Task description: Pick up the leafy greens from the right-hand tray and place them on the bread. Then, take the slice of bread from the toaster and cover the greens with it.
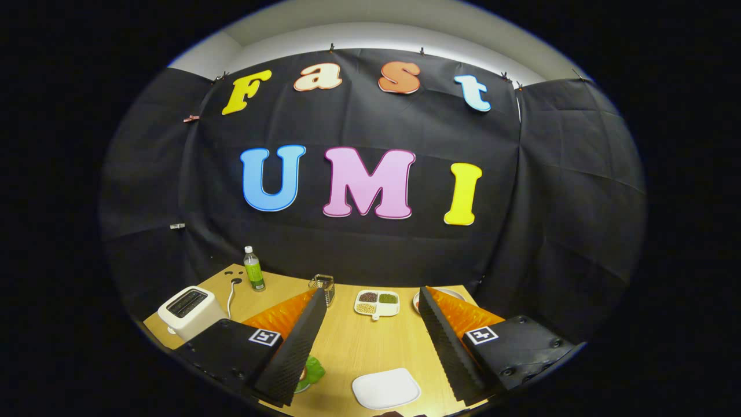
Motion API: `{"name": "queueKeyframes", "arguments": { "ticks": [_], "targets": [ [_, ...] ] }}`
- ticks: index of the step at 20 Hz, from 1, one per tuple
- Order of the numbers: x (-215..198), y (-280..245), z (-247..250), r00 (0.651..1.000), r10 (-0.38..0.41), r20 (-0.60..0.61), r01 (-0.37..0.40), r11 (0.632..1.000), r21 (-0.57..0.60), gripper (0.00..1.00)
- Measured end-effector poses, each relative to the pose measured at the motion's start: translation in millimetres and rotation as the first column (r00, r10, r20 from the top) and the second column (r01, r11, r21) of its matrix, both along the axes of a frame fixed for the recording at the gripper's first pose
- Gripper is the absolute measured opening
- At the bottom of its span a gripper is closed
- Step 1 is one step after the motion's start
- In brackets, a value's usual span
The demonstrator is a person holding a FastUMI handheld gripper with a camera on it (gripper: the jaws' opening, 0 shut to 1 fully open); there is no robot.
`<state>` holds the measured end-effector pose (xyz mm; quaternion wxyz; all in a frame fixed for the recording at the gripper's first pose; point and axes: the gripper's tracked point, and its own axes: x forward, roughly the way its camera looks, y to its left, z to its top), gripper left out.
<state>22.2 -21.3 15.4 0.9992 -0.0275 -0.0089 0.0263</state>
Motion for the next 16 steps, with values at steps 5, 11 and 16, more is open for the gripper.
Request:
{"name": "queueKeyframes", "arguments": {
  "ticks": [5,11,16],
  "targets": [
    [-23,-45,-3,1.0,0.0,0.014,-0.001,1.0,0.014,0.99],
    [-10,-74,-33,0.999,0.031,-0.032,-0.03,0.999,0.015,0.99],
    [6,-87,-31,0.999,0.045,-0.013,-0.044,0.999,0.025,0.99]
  ]
}}
